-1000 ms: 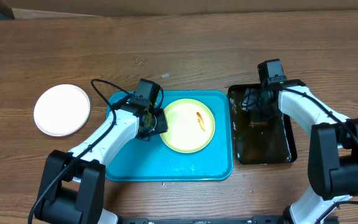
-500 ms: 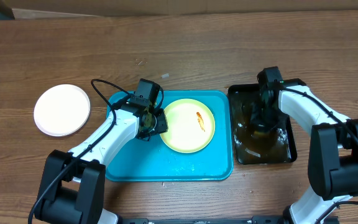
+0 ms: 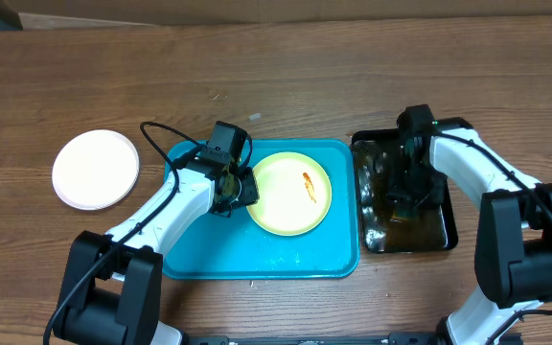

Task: Clean dirty plates on tray and stack at the side
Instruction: 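Rub the sponge in the water of the black tray with the right gripper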

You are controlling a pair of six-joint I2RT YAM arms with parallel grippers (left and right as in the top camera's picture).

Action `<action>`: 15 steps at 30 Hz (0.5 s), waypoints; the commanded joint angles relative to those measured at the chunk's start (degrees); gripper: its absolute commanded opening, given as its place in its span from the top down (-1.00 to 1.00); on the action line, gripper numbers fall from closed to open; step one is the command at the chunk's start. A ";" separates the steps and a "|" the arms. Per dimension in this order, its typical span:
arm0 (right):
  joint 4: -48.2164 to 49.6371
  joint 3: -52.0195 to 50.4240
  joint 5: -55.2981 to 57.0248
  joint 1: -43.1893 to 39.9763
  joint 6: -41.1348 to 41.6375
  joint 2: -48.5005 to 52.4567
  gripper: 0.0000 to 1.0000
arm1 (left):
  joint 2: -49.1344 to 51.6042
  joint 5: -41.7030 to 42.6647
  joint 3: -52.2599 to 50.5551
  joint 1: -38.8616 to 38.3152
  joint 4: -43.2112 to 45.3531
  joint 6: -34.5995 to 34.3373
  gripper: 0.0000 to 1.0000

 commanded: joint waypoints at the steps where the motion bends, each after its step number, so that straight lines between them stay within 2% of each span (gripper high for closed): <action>1: -0.79 3.41 1.31 -0.09 -0.35 -0.74 -0.03 | 0.50 -0.37 -0.13 -0.28 0.33 0.68 0.24; 13: -1.22 2.51 0.26 -0.09 -0.09 -0.74 -0.02 | 0.52 -0.37 -0.13 -0.28 0.63 0.72 0.25; 15: -0.92 1.66 0.13 -0.09 0.11 -0.74 0.03 | 0.63 -0.35 -0.13 -0.28 0.63 0.74 0.28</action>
